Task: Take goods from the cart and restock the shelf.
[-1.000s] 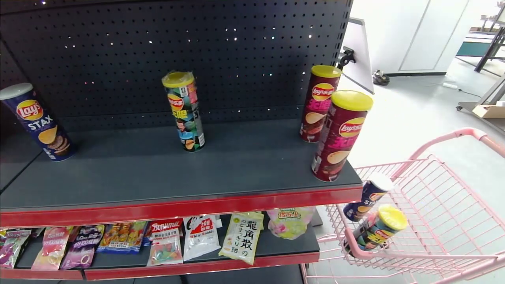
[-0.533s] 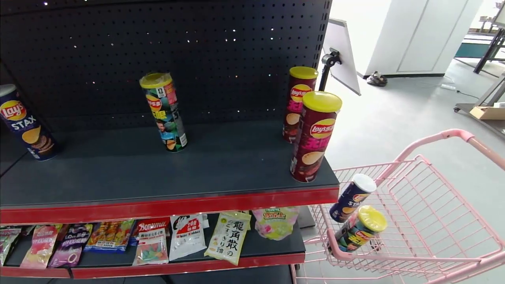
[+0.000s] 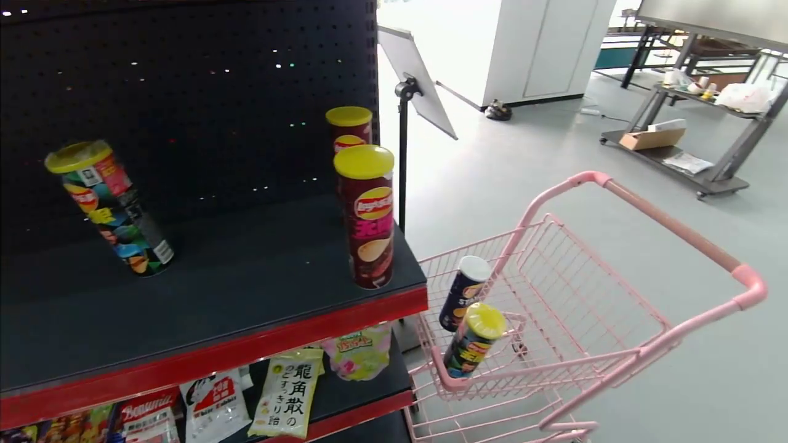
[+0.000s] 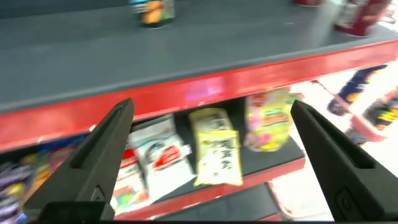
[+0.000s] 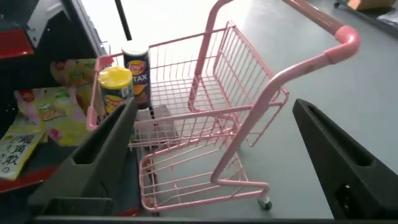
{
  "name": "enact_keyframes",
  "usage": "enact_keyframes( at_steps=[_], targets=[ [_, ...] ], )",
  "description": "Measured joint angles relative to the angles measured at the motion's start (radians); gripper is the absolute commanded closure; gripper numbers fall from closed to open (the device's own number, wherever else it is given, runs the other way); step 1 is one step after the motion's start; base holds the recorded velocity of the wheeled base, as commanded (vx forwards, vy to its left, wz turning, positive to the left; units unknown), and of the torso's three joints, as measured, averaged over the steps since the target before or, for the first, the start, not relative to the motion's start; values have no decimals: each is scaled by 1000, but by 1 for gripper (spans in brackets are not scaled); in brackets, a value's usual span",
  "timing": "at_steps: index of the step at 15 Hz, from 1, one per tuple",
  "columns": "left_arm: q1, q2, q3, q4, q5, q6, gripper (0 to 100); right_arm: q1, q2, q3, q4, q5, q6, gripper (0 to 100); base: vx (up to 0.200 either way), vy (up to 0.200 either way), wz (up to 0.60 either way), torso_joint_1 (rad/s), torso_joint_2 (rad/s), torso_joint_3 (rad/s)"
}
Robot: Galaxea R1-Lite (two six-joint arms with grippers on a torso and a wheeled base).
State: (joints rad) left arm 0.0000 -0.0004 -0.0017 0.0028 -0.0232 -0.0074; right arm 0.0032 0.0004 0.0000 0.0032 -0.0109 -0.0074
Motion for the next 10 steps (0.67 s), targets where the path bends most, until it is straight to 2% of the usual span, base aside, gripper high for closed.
enact_keyframes(
  at_steps=[6, 10],
  targets=[
    [0, 0, 0, 0, 0, -1, 0, -1, 0, 0, -1, 1, 3, 0, 0, 0, 0, -4, 10, 8],
    [0, 0, 0, 1, 0, -1, 0, -1, 0, 0, -1, 1, 5, 0, 0, 0, 0, -134, 340, 198]
  ],
)
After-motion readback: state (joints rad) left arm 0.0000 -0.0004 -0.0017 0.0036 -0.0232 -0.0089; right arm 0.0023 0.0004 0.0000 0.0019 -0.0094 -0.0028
